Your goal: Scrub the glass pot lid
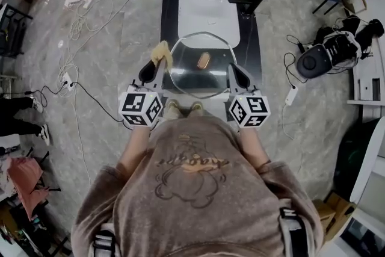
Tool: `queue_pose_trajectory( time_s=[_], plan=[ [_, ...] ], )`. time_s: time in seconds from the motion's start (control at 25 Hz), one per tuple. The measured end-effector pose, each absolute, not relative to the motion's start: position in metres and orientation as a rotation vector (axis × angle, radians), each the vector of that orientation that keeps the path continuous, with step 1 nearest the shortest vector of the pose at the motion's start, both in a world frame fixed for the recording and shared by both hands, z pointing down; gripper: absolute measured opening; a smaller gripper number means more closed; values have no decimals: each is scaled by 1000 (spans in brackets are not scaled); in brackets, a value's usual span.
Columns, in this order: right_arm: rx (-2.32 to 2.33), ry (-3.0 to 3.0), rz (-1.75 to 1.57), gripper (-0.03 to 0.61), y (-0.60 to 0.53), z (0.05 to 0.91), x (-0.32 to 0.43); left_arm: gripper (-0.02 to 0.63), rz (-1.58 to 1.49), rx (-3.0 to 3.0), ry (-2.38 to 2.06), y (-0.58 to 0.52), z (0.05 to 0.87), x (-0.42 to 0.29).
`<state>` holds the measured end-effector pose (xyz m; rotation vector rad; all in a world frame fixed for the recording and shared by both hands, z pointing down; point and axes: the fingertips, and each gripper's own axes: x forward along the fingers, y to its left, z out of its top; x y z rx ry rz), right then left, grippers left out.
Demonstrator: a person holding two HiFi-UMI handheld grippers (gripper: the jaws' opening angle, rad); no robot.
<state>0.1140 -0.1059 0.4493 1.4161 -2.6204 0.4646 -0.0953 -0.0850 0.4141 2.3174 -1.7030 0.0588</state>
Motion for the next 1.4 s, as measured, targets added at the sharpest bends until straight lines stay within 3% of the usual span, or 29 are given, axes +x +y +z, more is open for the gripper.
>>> queue_pose_trajectory(
  time_s=[0.32, 0.68, 0.76, 1.4],
  plan=[
    [1535, -2532, 462, 0, -117, 452, 106, 64, 77, 2388, -1590, -113, 421, -100],
    [1467, -2528, 537, 275, -121, 465, 83, 64, 98, 2443, -1485, -134, 427, -96],
    [1434, -2524, 558, 304, -121, 470, 76, 64, 98, 2444, -1476, -135, 428, -96],
    [1319, -2242, 653, 296, -156, 575, 30, 64, 116, 2413, -1482, -136, 437, -122]
  ],
)
